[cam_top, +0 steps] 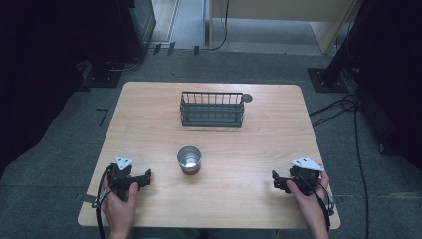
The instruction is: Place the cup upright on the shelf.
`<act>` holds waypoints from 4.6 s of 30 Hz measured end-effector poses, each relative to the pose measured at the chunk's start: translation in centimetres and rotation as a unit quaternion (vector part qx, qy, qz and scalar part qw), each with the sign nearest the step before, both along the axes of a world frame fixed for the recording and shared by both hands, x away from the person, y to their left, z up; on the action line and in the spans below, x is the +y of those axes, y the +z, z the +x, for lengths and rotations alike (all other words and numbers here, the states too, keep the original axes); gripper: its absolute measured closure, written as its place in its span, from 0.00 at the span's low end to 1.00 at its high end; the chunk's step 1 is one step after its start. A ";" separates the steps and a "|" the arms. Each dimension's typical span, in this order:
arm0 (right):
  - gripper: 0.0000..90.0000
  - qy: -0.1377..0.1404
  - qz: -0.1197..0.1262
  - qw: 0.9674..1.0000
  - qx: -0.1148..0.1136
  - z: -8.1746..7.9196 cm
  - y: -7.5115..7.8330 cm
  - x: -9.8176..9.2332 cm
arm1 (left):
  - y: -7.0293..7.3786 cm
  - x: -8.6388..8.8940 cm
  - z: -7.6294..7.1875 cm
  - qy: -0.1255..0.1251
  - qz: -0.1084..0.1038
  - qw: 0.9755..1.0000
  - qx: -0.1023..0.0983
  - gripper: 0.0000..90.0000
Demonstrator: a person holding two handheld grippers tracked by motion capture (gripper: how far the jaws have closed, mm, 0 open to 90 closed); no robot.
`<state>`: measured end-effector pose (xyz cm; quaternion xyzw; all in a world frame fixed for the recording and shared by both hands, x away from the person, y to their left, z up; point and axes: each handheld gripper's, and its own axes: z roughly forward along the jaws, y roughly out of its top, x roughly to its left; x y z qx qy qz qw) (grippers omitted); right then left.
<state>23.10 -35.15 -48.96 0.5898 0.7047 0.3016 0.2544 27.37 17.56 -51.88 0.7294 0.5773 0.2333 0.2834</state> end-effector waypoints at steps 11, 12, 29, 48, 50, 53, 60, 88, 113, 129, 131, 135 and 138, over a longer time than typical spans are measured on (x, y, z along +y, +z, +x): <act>0.00 0.032 0.009 0.999 -0.005 0.8 0.9 2.9 | 0.0 0.0 0.0 0.000 0.000 1.000 0.000 0.00; 0.00 0.035 0.008 0.999 -0.006 0.9 0.9 3.1 | 0.0 0.0 0.0 0.000 0.000 1.000 0.000 0.00; 0.00 0.077 0.011 0.997 -0.014 1.8 2.0 6.6 | 0.0 0.0 0.0 0.000 0.000 1.000 0.000 0.00; 0.00 0.109 0.011 0.994 -0.015 2.4 2.3 9.6 | 0.0 0.0 0.0 0.000 0.000 1.000 0.000 0.00; 0.00 0.117 0.011 0.993 -0.014 2.6 2.3 10.3 | 0.0 0.0 0.0 0.000 0.000 1.000 0.000 0.00; 0.00 0.124 0.012 0.992 -0.014 2.7 2.3 11.0 | 0.0 0.0 0.0 0.000 0.000 1.000 0.000 0.00; 0.00 0.142 0.016 0.990 -0.015 2.9 2.4 12.6 | 0.0 0.0 0.0 0.000 0.000 1.000 0.000 0.00; 0.00 0.190 0.032 0.981 -0.013 3.0 2.4 17.5 | 0.0 0.0 0.0 0.000 0.000 1.000 0.000 0.00; 0.00 0.219 0.046 0.975 -0.015 3.5 2.6 20.8 | 0.0 0.0 0.0 0.000 0.000 1.000 0.000 0.00; 0.00 0.235 0.050 0.971 -0.013 4.1 2.8 22.9 | 0.0 0.0 0.0 0.000 0.000 1.000 0.000 0.00; 0.00 0.238 0.049 0.970 -0.013 4.2 2.7 23.2 | 0.0 0.0 0.0 0.000 0.000 1.000 0.000 0.00; 0.00 0.240 0.050 0.970 -0.009 4.3 2.5 23.8 | 0.0 0.0 0.0 0.000 0.000 1.000 0.000 0.00; 0.00 0.243 0.052 0.968 -0.009 4.5 2.4 24.1 | 0.0 0.0 0.0 0.000 0.000 1.000 0.000 0.00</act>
